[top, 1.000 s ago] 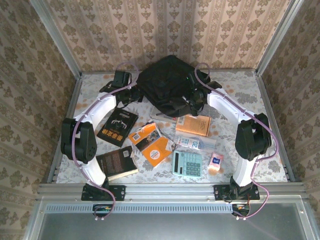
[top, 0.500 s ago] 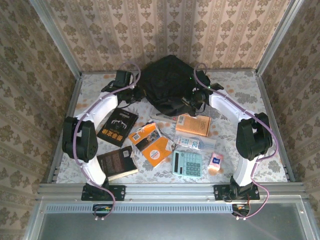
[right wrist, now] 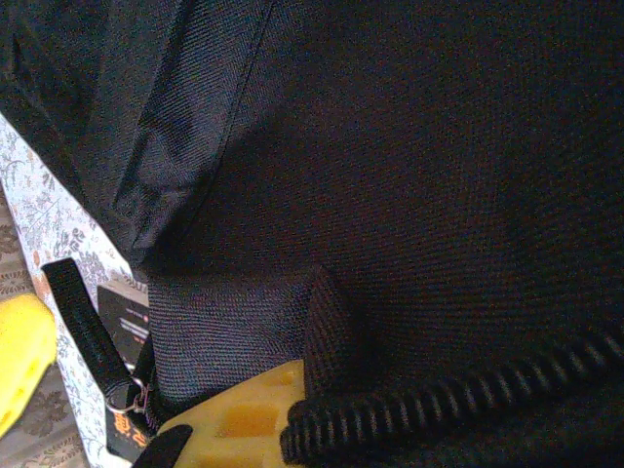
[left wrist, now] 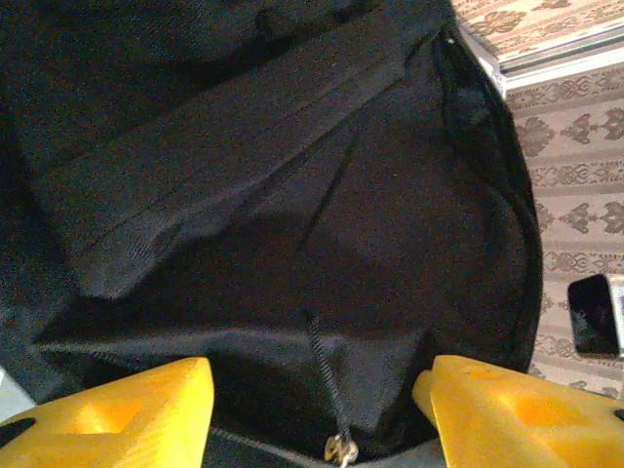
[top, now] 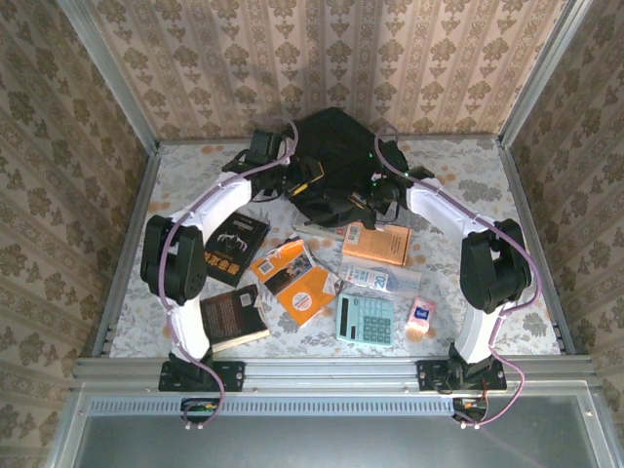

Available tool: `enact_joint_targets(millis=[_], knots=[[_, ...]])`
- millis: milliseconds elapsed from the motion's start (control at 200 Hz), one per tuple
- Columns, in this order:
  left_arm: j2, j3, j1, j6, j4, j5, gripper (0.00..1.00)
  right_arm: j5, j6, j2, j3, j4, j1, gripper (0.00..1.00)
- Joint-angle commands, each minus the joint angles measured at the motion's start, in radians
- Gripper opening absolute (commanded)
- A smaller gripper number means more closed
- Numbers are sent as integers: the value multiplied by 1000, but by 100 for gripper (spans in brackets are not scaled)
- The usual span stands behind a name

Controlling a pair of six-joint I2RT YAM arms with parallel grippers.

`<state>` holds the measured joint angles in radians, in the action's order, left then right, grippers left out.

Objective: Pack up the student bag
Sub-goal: Unzip the student bag at the top-center of the table.

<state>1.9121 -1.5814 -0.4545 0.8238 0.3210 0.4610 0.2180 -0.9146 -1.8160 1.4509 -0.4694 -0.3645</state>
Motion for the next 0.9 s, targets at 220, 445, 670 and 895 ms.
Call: enact_joint_targets(millis=[220, 445, 670, 895], knots=[[85, -82, -47, 19, 48, 14, 55, 19, 26, 47, 6, 59, -7, 0], [84, -67, -62, 41, 33, 23, 51, 26, 24, 35, 6, 68, -7, 0], [102, -95, -63, -1, 73, -18, 13, 22, 35, 42, 3, 61, -7, 0], [57, -78, -37, -113, 150, -142, 0, -4, 73, 62, -2, 37, -7, 0]])
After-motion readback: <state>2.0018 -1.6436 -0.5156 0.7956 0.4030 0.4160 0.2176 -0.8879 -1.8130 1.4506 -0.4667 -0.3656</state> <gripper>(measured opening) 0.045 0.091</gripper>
